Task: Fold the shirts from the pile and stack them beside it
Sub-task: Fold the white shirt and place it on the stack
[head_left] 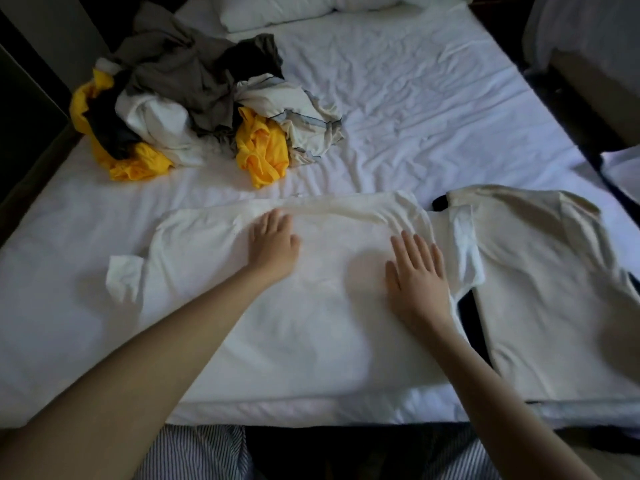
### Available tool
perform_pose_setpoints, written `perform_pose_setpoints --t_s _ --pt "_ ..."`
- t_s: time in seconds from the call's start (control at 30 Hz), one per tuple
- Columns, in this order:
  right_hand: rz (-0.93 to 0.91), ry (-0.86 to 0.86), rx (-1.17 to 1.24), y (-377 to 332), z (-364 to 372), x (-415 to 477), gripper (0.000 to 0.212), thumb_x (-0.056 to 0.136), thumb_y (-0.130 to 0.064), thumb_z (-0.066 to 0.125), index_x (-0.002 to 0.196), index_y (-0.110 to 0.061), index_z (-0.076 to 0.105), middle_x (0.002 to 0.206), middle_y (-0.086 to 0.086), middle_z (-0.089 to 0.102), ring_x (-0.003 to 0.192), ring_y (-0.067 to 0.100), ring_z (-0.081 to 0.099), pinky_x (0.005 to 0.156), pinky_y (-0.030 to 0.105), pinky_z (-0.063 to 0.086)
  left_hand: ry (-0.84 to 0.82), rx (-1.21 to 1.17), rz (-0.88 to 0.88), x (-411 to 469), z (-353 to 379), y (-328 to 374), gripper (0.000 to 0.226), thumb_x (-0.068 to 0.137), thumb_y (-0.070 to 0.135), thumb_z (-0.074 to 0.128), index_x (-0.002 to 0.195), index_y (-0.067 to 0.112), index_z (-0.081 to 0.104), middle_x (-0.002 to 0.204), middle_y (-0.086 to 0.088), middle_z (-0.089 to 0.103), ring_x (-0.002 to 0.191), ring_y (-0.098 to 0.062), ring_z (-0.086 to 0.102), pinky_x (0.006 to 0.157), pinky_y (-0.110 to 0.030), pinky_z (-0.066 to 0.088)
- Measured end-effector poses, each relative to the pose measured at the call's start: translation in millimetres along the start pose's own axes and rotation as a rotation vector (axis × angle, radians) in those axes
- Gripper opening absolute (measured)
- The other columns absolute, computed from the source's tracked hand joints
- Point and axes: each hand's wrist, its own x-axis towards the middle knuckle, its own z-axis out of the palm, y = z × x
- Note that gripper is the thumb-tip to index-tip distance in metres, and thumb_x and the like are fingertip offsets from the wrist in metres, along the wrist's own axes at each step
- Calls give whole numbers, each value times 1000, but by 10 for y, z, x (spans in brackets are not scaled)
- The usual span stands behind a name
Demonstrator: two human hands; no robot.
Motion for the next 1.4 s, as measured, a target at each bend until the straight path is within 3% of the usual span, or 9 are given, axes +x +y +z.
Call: perform_pose_setpoints --t_s 0.13,0.3,0.4,0.67,0.8,1.0,1.17,1.3,1.4 --pt "221 357 18 395 -352 -103 40 85 -29 45 112 -5 63 110 17 64 97 38 59 86 40 33 71 -311 174 71 -176 810 20 90 12 52 106 6 63 114 -10 63 112 -26 53 86 -29 37" --pt "596 -85 406 834 -512 -173 32 89 -38 56 70 -14 49 68 3 51 73 27 52 51 31 29 -206 -681 255 143 -238 1984 24 89 11 58 112 5 63 117 -11 64 100 -19 58 75 -22 43" --pt "608 16 562 860 -428 -234 34 87 -27 59 63 -15 39 58 -1 43 62 23 45 55 36 27 -358 -437 330 223 -176 2301 46 85 13 62 128 7 50 128 -10 57 117 -24 54 95 -29 42" --pt "661 145 1045 937 -551 -345 31 83 -2 58 63 -16 38 61 -3 41 47 0 38 45 15 32 -425 -400 456 358 -409 2590 9 92 6 52 92 11 60 78 -7 58 64 -17 53 56 -21 41" --pt "727 129 1242 1017 -529 -410 23 85 -8 62 72 -16 45 64 0 51 55 12 48 51 25 39 -406 -488 549 292 -497 2865 10 97 8 42 92 14 48 77 -4 52 56 -14 53 44 -19 40" --pt "701 -93 1622 1122 -627 -395 13 88 0 52 80 -10 55 71 5 62 68 17 59 65 25 50 -466 -431 611 231 -387 3047 13 96 4 39 88 13 45 64 -1 51 54 -13 47 61 -28 42" --pt "572 -394 1322 1073 -628 -377 20 91 -26 58 86 -7 64 73 6 61 61 13 55 60 24 41 -424 -274 648 239 -446 2970 18 92 20 55 106 10 60 92 3 54 83 -13 52 73 -25 40" --pt "562 -194 1167 1104 -629 -386 45 88 -46 59 64 -8 61 59 5 54 57 14 50 56 25 39 -347 -137 601 309 -494 2783 24 76 24 72 96 16 62 84 8 48 91 -18 54 71 -26 41" --pt "486 -94 1075 1096 -625 -459 43 87 -41 62 61 -8 53 57 6 41 55 15 39 54 28 28 -424 -57 582 312 -445 2663 42 72 23 77 111 13 63 109 -1 50 98 -20 54 82 -32 49"
